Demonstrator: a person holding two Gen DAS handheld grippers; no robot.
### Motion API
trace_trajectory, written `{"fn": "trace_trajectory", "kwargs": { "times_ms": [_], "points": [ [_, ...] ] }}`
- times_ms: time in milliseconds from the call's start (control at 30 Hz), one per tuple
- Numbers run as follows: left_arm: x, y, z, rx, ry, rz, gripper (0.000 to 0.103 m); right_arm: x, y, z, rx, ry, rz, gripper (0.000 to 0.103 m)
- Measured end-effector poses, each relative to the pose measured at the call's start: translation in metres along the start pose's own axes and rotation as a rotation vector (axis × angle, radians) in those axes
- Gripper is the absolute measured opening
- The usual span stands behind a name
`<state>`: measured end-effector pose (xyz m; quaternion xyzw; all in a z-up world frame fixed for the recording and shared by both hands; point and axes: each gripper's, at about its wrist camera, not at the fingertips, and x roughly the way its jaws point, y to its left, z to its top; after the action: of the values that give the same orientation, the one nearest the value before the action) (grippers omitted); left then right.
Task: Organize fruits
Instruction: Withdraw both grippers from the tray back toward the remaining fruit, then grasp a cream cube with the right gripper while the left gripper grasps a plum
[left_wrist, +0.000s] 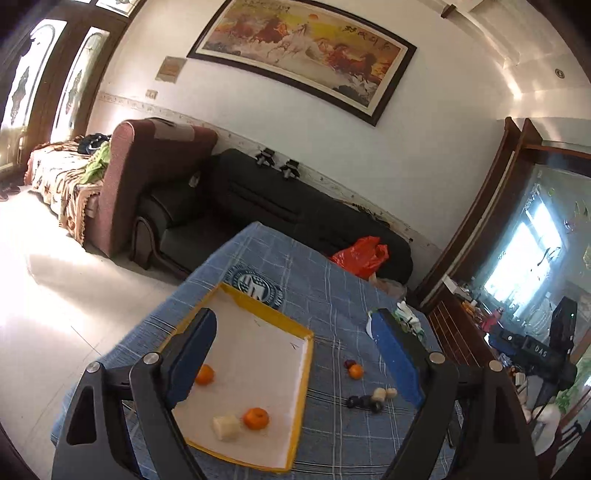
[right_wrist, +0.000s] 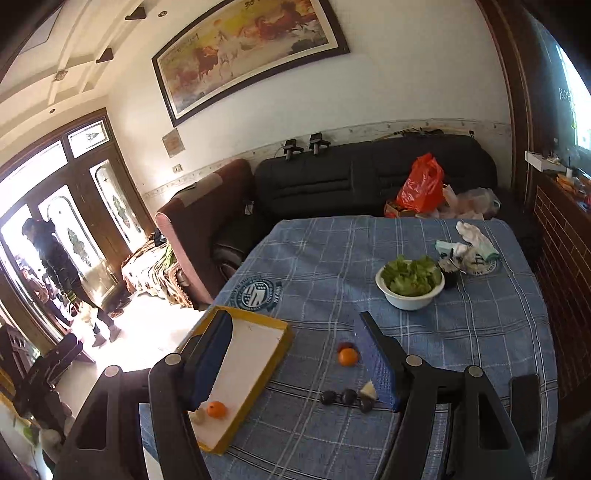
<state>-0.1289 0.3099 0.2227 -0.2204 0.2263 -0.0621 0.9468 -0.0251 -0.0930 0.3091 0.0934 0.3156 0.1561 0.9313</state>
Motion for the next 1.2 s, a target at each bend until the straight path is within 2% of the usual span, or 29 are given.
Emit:
{"fn": "trace_trajectory", "kwargs": {
  "times_ms": [233,367,467,567,633,700,767,900,1200],
  "points": [
    [0.033,-0.069,-0.030,0.091,0.050,-0.003,0.085,0.002,-0.081,-0.055,0.054,-0.008,-0.040,0.073],
    [0.049,-0.086,-0.045,0.102,0.088,0.012,0.085,0.006,-0.116,-0.078,0.137,-0.011,-0.010,0.073],
    [0.068,-0.094,-0.060,0.129,0.132,0.032,0.085,0.017,-0.131,-0.094,0.157,0.019,0.005,0.073],
    [0.094,-0.098,-0.076,0.152,0.196,0.049,0.085,0.032,-0.143,-0.108,0.148,0.060,-0.020,0.072],
    [0.107,-0.099,-0.086,0.163,0.226,0.043,0.078,0.048,-0.150,-0.116,0.167,0.097,-0.003,0.070],
    [0.123,-0.100,-0.096,0.179,0.273,0.037,0.061,0.069,-0.153,-0.122,0.182,0.146,0.007,0.066],
    [0.140,-0.101,-0.108,0.185,0.324,0.034,0.054,0.092,-0.154,-0.129,0.194,0.195,0.015,0.062],
    [0.165,-0.101,-0.130,0.211,0.392,0.040,0.053,0.139,-0.146,-0.137,0.208,0.281,0.020,0.057],
    [0.230,-0.114,-0.172,0.360,0.497,0.043,0.053,0.206,-0.144,-0.133,0.311,0.337,0.028,0.057]
  ]
}}
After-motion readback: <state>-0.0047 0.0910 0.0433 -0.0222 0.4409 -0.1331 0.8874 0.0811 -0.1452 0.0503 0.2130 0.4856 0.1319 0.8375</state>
